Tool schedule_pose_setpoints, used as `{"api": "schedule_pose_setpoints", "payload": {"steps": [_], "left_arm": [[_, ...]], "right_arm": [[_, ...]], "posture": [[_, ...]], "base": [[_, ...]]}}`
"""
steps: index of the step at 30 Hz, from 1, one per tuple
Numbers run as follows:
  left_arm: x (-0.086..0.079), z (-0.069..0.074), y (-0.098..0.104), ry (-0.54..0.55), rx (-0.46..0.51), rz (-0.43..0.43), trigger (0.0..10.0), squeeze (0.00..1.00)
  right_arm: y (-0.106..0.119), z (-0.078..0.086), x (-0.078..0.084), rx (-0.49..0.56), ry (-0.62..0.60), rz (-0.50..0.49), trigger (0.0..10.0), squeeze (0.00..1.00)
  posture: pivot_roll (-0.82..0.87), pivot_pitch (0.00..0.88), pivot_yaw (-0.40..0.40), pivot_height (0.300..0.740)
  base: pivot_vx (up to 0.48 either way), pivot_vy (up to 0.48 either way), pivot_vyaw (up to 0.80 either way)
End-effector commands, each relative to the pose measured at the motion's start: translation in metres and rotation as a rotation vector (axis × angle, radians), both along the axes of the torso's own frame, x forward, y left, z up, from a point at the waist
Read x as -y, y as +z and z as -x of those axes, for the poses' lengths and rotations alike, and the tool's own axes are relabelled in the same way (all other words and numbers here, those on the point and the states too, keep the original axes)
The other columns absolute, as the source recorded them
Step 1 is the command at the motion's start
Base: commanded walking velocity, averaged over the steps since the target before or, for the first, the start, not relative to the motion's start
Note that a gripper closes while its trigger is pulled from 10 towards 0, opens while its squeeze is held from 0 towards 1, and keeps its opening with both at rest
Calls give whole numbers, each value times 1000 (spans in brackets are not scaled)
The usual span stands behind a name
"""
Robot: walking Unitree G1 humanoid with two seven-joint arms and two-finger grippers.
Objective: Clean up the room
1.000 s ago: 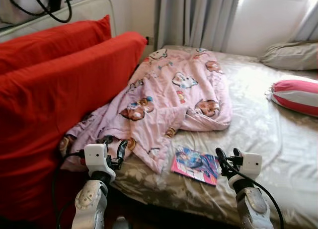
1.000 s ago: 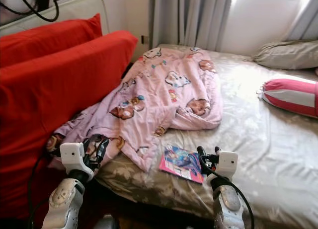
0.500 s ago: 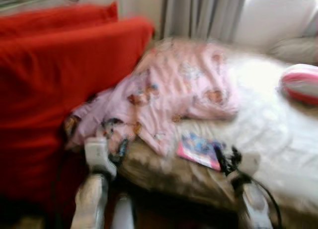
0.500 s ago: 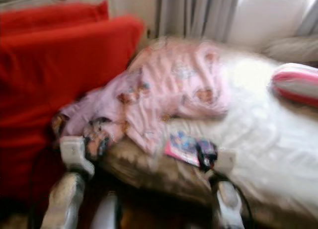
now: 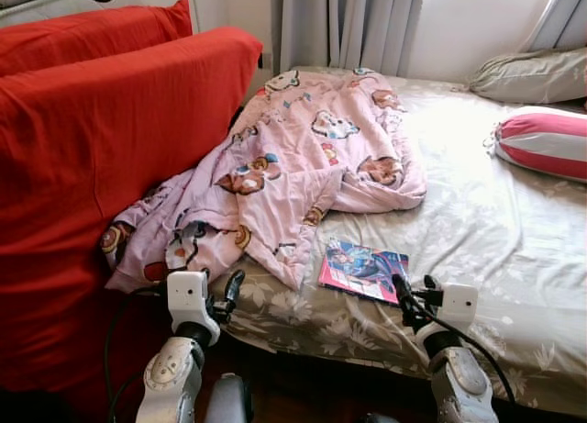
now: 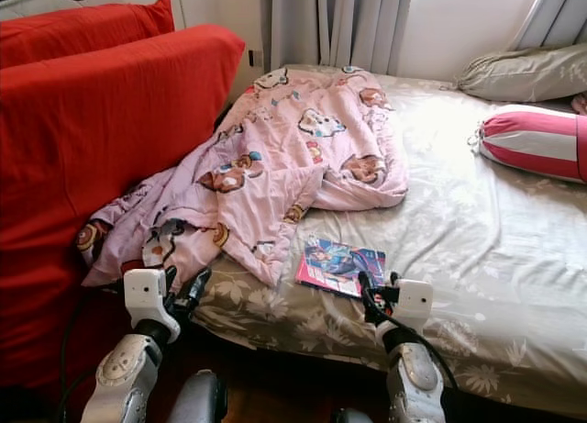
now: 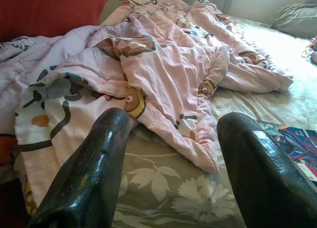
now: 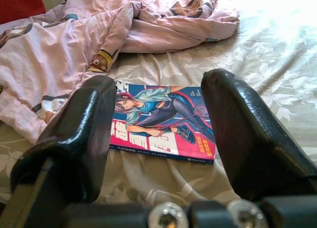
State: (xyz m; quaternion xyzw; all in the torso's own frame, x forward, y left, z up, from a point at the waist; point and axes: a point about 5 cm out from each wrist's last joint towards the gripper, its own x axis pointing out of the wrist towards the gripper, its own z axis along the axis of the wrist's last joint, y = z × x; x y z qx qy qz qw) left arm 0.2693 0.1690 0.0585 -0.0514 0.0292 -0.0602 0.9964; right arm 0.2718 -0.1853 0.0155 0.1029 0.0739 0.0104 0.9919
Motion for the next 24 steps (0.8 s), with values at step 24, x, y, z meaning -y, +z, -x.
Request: {"api": "schedule_pose_setpoints", "payload": {"steps": [24], "left_arm": [[3, 0, 3, -30, 4, -15, 10000, 0]], "right_arm": [[-1, -1, -2, -17, -5, 1, 10000, 0]], "posture": [[126, 10, -30, 611]], "base": [[30, 0, 0]]}}
